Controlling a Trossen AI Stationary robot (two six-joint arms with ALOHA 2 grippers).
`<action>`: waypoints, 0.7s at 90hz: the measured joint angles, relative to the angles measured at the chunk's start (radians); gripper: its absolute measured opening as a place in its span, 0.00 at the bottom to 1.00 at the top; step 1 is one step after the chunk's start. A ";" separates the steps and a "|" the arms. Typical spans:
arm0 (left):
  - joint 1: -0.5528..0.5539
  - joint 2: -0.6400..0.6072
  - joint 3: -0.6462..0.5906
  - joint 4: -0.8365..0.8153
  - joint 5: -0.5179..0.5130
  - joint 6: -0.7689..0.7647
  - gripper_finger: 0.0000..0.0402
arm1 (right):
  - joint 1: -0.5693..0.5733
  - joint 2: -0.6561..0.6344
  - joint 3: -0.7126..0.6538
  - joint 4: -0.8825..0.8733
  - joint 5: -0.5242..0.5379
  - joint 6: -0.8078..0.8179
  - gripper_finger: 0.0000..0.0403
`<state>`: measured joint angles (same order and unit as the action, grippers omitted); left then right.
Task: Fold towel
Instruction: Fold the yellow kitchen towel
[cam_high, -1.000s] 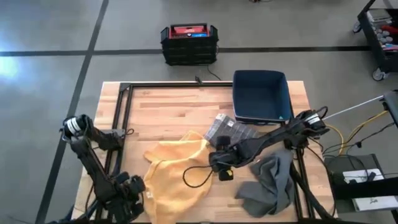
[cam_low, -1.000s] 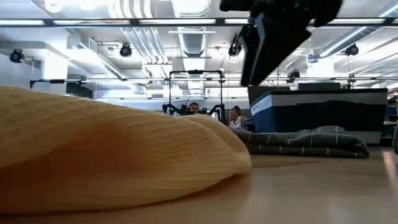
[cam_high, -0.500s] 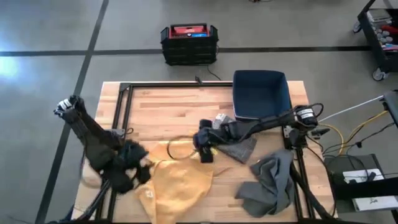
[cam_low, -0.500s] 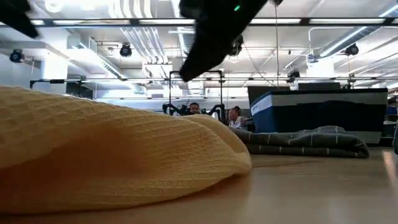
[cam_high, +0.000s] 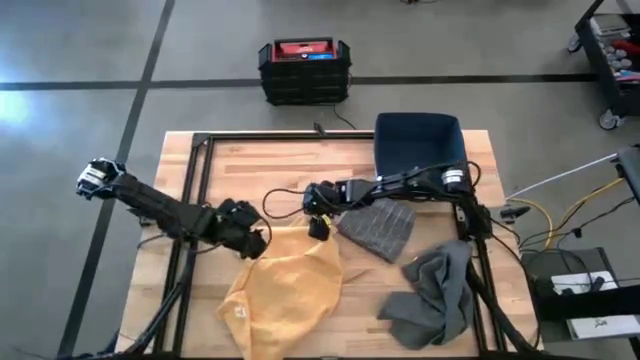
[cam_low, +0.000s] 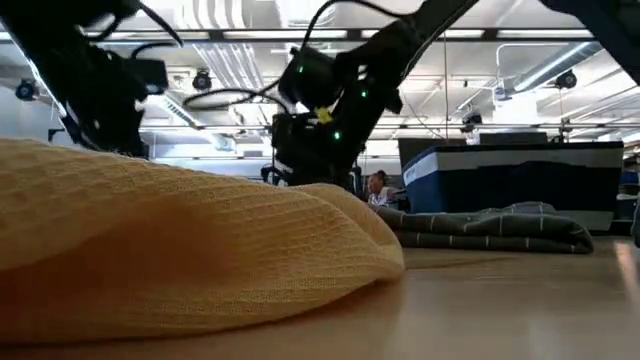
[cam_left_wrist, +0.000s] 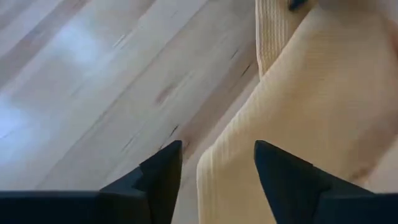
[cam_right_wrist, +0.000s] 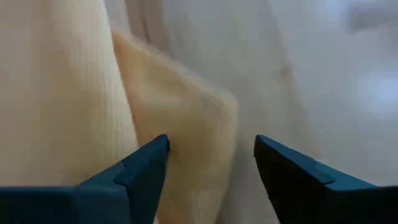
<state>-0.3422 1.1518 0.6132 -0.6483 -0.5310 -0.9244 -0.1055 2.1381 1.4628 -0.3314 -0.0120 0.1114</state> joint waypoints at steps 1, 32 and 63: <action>0.001 -0.002 -0.004 0.004 0.000 0.001 0.42 | 0.000 0.003 0.004 -0.003 -0.001 -0.001 0.48; -0.001 -0.039 0.023 -0.044 0.008 0.075 0.28 | 0.001 -0.055 0.126 -0.191 0.092 -0.146 0.04; -0.001 -0.099 0.175 -0.139 -0.137 0.224 0.20 | 0.045 -0.252 0.256 -0.259 0.415 -0.176 0.00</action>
<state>-0.3435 1.0526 0.7882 -0.7876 -0.6677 -0.6999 -0.0605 1.8858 1.7190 -0.5902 0.4028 -0.0647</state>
